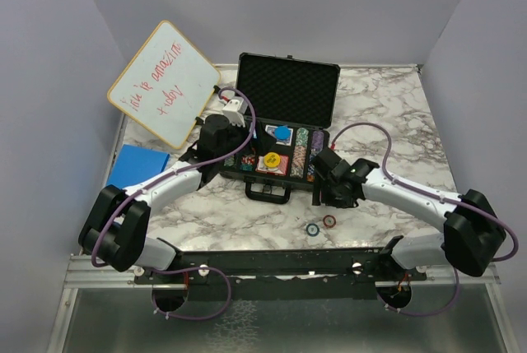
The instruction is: Pack up texas hold em set
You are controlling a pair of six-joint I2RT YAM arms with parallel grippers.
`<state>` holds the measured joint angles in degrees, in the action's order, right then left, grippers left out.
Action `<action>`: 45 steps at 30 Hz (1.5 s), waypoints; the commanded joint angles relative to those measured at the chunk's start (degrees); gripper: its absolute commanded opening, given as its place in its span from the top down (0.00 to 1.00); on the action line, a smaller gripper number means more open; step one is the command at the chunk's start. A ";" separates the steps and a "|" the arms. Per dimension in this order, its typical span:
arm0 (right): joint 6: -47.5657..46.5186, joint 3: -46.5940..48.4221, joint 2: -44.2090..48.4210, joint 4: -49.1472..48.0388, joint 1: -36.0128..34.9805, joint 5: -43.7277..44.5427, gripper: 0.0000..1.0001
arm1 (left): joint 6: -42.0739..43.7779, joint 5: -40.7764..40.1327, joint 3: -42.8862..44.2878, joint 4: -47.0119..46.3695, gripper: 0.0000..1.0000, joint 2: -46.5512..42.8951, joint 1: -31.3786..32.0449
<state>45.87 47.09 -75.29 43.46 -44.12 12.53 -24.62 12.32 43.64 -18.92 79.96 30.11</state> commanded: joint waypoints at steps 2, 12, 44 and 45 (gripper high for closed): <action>2.73 -3.03 -2.18 1.97 0.30 -2.45 0.31 | -1.11 1.82 -0.34 -2.22 0.04 1.02 0.30; 2.46 -5.29 -7.09 -0.39 0.45 -5.04 0.35 | -1.39 2.24 -0.48 -2.44 0.04 1.43 0.56; 2.77 -4.19 -6.29 -0.22 2.73 -1.60 0.60 | -1.33 2.29 -1.01 -2.53 0.02 1.42 0.83; 2.61 -3.91 -5.32 0.03 3.15 -1.74 0.60 | -1.24 2.42 -1.01 -2.53 0.02 1.50 0.83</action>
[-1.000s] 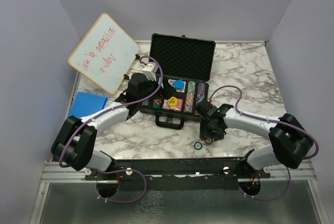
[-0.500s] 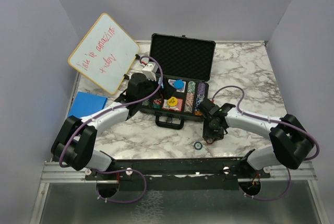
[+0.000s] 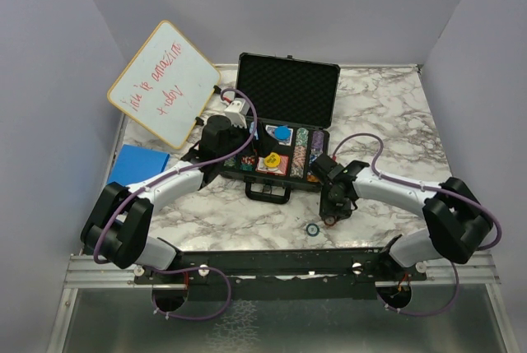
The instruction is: Pack up texas hold em set
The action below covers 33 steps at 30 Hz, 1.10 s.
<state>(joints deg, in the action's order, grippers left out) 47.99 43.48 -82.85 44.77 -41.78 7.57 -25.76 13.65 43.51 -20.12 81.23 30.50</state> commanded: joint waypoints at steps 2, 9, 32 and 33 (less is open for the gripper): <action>-0.04 0.11 3.81 -0.91 1.70 2.67 0.59 | 0.00 1.24 -0.88 -1.33 0.02 0.41 0.51; -1.78 1.65 7.06 -0.53 3.58 1.12 0.59 | 0.66 2.03 -0.95 -1.75 0.01 0.57 0.94; -4.94 3.57 -4.56 -2.10 1.45 -3.78 0.35 | 0.86 2.26 -0.52 -2.20 0.01 2.25 1.23; -4.74 3.56 -4.74 -1.81 1.41 -3.67 0.36 | 0.88 2.26 -0.53 -2.20 0.01 2.35 1.23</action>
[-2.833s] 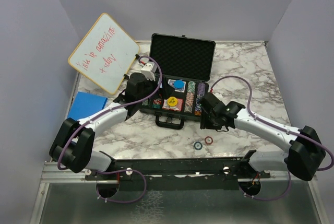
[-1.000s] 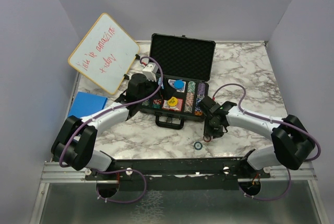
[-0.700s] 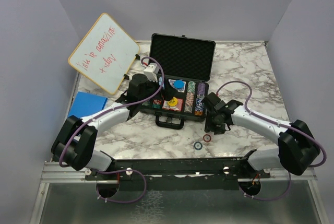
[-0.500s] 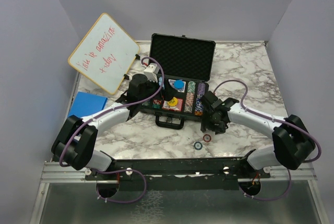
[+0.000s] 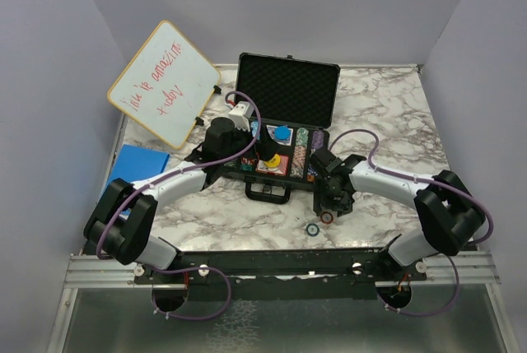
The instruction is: Pack up texas hold em set
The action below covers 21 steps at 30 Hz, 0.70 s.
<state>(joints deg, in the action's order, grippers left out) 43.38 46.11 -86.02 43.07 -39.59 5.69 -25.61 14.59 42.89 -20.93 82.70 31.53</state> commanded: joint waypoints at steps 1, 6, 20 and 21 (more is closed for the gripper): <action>0.03 0.86 -1.73 0.20 -0.77 -1.55 0.37 | 0.73 1.27 0.08 -1.40 0.01 0.99 0.20; 0.60 -0.23 -2.05 -0.89 -0.84 -0.35 0.51 | 0.89 1.19 0.25 -1.48 0.01 1.39 0.20; 1.99 1.12 2.49 0.83 -0.54 2.47 0.57 | 1.86 2.05 -0.06 -1.48 0.01 1.33 0.27; 1.90 1.48 2.86 1.29 -0.39 2.38 0.57 | 1.95 2.07 -0.08 -1.53 0.01 1.35 0.29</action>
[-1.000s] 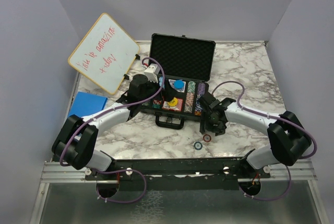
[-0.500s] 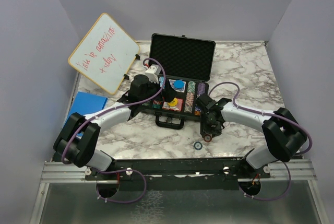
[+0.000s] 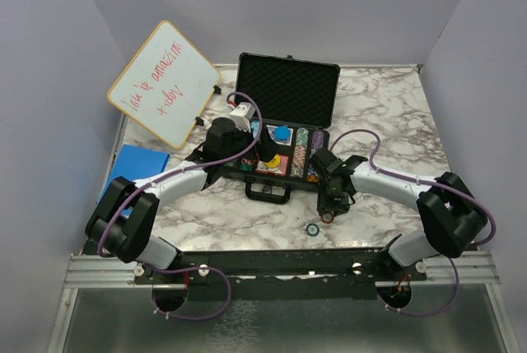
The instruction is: Pack up texas hold em set
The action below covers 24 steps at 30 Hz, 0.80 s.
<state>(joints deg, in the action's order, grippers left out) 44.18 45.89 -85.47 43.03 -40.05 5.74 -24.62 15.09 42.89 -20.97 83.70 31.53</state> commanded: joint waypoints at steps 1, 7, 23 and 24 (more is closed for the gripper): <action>1.00 2.01 2.62 1.70 0.21 2.23 0.57 | 0.98 1.60 -0.09 -1.44 0.01 0.33 0.33; 0.55 3.93 3.66 3.03 0.89 1.42 0.57 | 1.15 1.64 -0.18 -1.49 0.01 0.24 0.63; -3.30 11.14 9.54 1.89 7.07 -3.83 0.56 | 1.93 7.49 -3.02 -5.53 0.04 -1.40 1.00; -3.31 11.77 9.69 1.28 8.22 -4.54 0.56 | 2.02 8.41 -3.15 -6.09 0.04 -1.55 1.07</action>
<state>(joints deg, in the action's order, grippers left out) 42.35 54.52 -77.54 45.04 -34.61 4.45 -23.73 18.70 41.10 -23.18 83.70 32.03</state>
